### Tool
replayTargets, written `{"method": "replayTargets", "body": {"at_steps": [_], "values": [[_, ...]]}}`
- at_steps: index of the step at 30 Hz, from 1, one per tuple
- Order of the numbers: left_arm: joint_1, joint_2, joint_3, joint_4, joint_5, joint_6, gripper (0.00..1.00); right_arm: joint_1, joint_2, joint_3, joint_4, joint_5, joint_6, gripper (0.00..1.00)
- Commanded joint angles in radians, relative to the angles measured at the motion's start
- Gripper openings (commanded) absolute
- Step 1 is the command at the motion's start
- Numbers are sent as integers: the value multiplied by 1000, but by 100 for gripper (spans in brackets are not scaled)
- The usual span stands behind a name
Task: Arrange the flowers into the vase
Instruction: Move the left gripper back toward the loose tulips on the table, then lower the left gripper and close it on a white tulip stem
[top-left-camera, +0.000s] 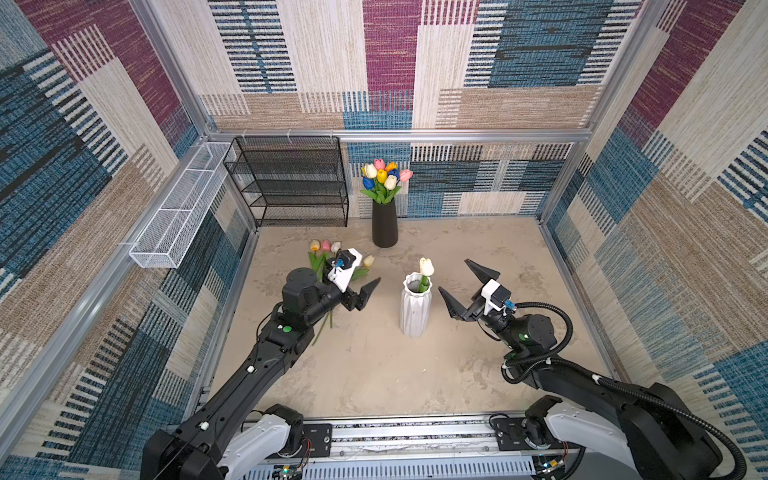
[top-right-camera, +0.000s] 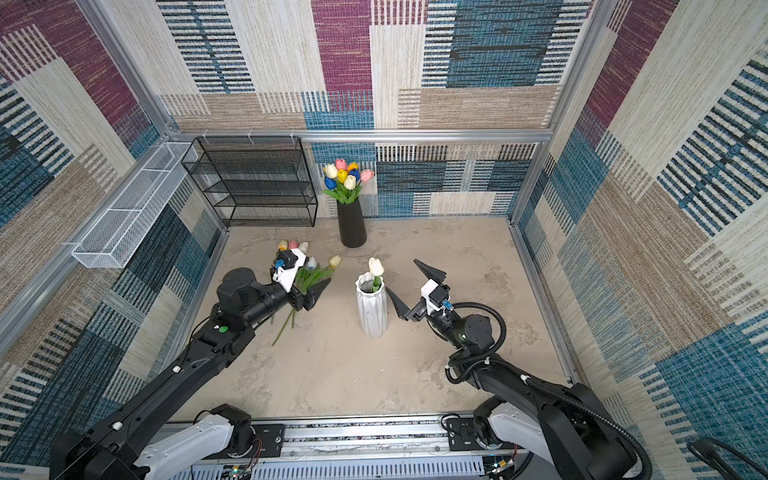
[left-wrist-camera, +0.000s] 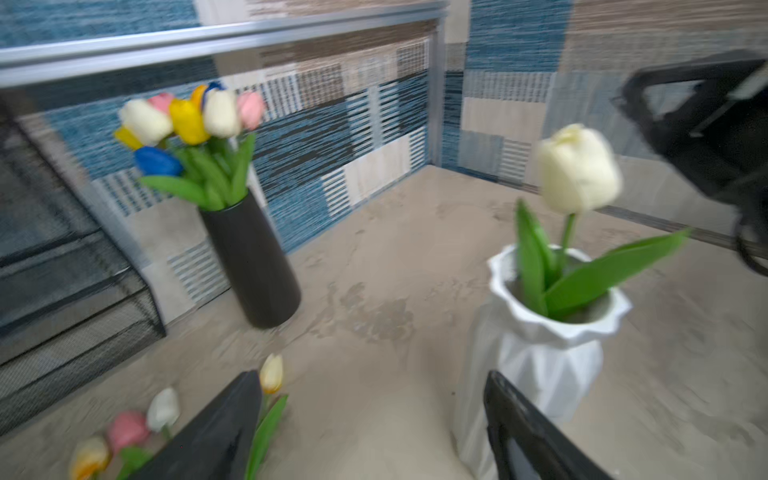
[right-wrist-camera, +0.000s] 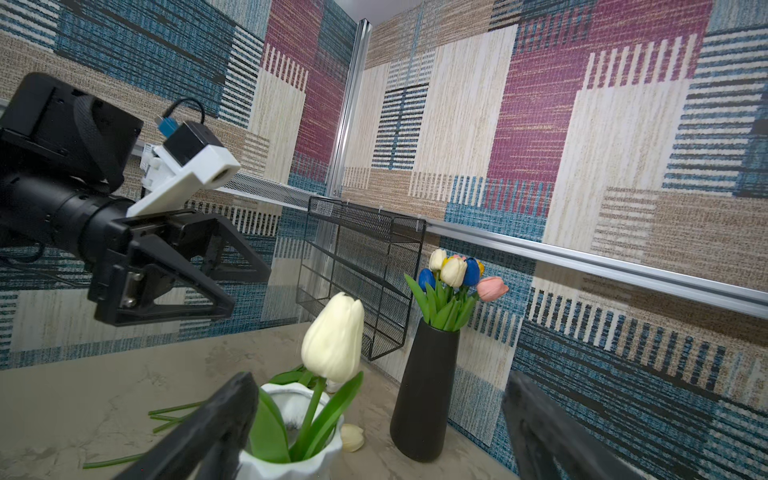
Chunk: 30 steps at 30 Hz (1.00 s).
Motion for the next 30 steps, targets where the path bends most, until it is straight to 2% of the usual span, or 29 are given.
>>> {"method": "replayTargets", "body": {"at_steps": [1, 3, 6, 8, 11, 14, 19, 24, 30], "values": [[84, 56, 18, -81, -189, -153, 78, 2, -6, -4, 24, -6, 15, 95], [130, 152, 88, -228, -268, -211, 67, 2, -5, -4, 23, -3, 15, 95], [156, 361, 259, -499, -311, -221, 46, 1, -4, -4, 26, -2, 17, 95], [157, 488, 350, -623, -324, -225, 41, 2, 2, -2, 29, -5, 18, 95], [157, 631, 452, -737, -303, -210, 35, 2, 2, -2, 26, -4, 18, 95], [147, 717, 515, -795, -263, -197, 36, 1, -4, -2, 20, -2, 13, 95], [119, 796, 558, -852, -280, -178, 40, 2, -8, -4, 17, 6, 8, 95], [101, 841, 566, -871, -300, -172, 39, 2, 1, -2, 20, 5, 9, 96], [94, 880, 577, -873, -325, -171, 22, 1, 1, -2, 20, 6, 9, 95]]}}
